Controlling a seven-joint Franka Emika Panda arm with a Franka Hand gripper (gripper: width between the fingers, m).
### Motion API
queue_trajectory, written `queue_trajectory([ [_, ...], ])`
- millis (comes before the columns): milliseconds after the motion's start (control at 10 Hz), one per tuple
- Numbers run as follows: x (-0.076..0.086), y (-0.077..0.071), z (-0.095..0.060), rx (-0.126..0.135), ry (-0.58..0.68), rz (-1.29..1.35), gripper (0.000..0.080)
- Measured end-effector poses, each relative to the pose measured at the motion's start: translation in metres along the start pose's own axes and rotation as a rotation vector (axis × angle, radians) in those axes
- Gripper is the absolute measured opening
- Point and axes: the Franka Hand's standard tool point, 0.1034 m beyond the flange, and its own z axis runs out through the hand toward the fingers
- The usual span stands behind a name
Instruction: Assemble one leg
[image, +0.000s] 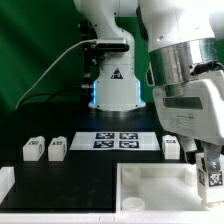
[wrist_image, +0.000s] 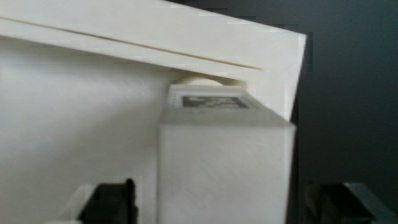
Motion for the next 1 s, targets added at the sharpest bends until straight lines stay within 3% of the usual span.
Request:
queue_trajectory([
  [100,-0.003,-0.002,0.0,0.001,-0.002,-0.191,0.059],
  [200,-0.004,-0.004,0.0,-0.003,-0.007,-0.383,0.059],
  [300,-0.008,-0.006,0.0,-0.027,-0.025,-0.563,0.0637],
  [400,-0.014,-0.007,0.0,-0.05,-0.035,-0.693,0.0646],
  [700,-0.01,-0.006,0.0,-0.052,-0.033,-1.025,0.0649],
  [800,-0.008,-0.001,0.002,-0.103,-0.051,-1.294,0.0649],
  [900,-0.008,-0.002,0.002,-0.13,-0.066,-1.419,0.0649],
  [1000,-0.008,-0.003,0.003,-0.124,-0.062,-1.429,0.0649],
])
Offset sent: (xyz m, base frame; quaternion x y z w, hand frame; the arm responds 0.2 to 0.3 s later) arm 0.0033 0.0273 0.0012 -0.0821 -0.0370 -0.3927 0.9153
